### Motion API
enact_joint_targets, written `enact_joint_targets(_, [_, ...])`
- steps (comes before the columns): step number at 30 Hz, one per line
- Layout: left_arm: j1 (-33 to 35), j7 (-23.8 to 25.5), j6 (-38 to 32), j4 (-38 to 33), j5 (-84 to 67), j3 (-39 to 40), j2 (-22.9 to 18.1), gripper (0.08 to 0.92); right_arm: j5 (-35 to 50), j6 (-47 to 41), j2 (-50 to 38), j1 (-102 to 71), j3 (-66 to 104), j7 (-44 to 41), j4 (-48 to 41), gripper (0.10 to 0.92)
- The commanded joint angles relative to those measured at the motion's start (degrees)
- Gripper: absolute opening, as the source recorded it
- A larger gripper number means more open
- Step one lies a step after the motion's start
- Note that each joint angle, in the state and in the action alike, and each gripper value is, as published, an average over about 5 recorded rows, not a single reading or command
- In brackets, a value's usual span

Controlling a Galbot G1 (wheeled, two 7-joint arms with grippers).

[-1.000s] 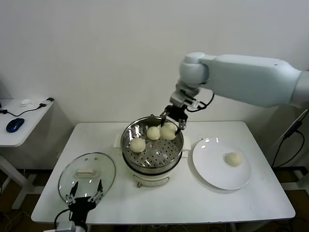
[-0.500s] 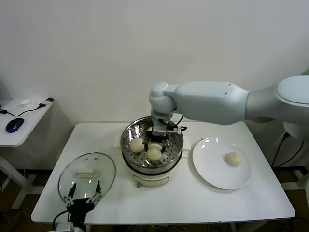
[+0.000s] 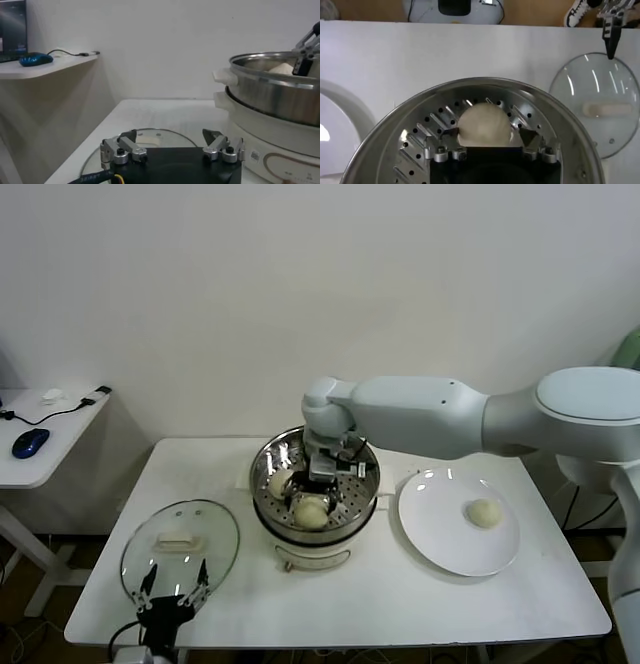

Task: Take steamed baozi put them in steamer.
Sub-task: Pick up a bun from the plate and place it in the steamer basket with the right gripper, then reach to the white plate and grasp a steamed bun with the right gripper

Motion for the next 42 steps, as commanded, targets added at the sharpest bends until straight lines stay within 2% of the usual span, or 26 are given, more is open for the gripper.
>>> enact_joint_targets(1, [0.3,0.1,0.0,-0.7,0.2,0.3,-0.2,0.823,10.5,3.0,-7.3,9.6,-2.5,-6.0,-4.0,0.822])
enact_joint_targets(3, [0.5,0.1,0.0,-1.2,0.3,0.5,-0.3,0.823,18.5,2.2,-12.6,16.8,-6.6,-9.7,-8.2,0.823])
enact_joint_targets(6, [0.6,0.2,-0.1,-1.4,0.3,0.5,-0.3,0.823,21.8,-4.9,-17.0,21.3,-13.4,-9.3,-12.7,0.823])
enact_joint_targets(11, [0.4,0.2,-0.2,-1.5,0.2,0.5,-0.2,0.823,21.2,-17.7,-26.1,22.2,-19.0,-9.3,-14.9,0.823])
enact_joint_targets(19, [0.1,0.5,0.1,-1.1,0.3,0.4,-0.4,0.823,20.1,-25.9,-38.7,13.0,-18.3,-7.2,-10.9,0.823])
enact_joint_targets(23, [0.3,0.6,0.1,-1.0,0.3,0.2,-0.4,0.823,16.8,-30.2,-42.3,2.2,-11.1,-4.5,-10.8,0.823])
enact_joint_targets(32, [0.8,0.7,0.1,-0.6,0.8,0.1,-0.8,0.823,9.2,-33.7,-38.7,-18.2,7.5,-1.4,-19.3,0.823])
enact_joint_targets(42, [1.5,0.6,-0.2,-0.7,1.0,-0.1,-1.3,0.823,6.0,-33.4,-29.8,-25.2,15.3,-0.7,-27.4,0.823])
